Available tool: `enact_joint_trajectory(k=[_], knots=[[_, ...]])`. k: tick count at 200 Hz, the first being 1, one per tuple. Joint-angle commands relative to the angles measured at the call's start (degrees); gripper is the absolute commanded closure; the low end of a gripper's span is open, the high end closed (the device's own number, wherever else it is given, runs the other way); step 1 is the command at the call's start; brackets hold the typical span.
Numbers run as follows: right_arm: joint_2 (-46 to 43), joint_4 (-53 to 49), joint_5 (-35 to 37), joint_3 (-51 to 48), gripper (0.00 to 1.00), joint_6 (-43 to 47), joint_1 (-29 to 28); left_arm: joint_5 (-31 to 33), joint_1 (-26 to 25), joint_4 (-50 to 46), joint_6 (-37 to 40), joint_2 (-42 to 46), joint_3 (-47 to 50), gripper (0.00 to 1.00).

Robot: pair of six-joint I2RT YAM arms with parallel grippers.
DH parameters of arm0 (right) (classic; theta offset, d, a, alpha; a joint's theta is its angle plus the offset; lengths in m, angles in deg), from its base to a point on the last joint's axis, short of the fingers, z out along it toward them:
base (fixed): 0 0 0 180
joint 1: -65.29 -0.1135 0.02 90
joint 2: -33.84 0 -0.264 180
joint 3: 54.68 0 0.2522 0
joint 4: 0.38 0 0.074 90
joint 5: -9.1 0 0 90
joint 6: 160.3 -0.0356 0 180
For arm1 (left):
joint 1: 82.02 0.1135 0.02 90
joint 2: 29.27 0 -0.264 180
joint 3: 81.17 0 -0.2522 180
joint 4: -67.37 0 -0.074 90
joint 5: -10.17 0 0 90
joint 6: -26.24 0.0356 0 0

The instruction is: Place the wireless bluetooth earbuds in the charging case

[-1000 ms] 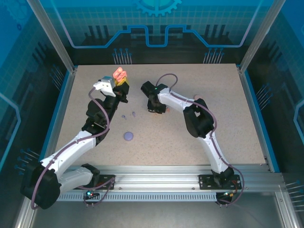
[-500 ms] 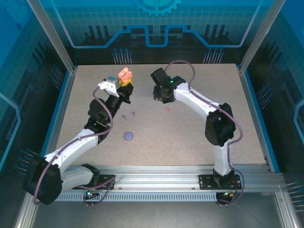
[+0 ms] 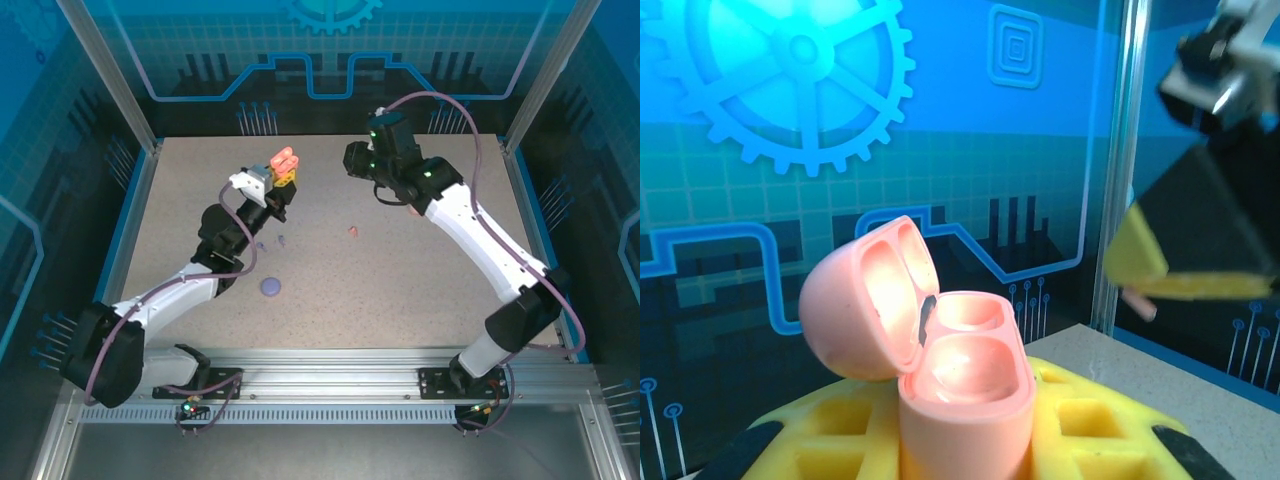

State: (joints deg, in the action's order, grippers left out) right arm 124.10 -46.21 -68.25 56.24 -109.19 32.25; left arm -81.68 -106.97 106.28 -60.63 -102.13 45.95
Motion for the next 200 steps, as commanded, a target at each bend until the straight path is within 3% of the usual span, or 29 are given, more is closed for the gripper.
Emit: enact_joint_trajectory(k=[1, 87, 139, 200], knots=[[-4.2, 9.1, -4.5, -3.5, 0.79, 3.2, 0.3, -2.5, -0.6, 2.8, 3.3, -1.0, -2.8, 1.0], [-12.2, 39.3, -17.7, -17.8, 0.77, 3.2, -2.8, -3.5, -1.9, 1.0, 2.4, -4.1, -7.3, 1.0], [-11.0, 54.8, -17.3, -23.9, 0.78, 3.6, -6.5, -3.2, -3.1, -1.0, 1.3, -4.4, -9.1, 1.0], [-8.1, 59.7, -13.8, -24.8, 0.78, 3.3, -9.0, -2.9, -4.0, -2.7, 1.3, -3.7, -9.9, 1.0]])
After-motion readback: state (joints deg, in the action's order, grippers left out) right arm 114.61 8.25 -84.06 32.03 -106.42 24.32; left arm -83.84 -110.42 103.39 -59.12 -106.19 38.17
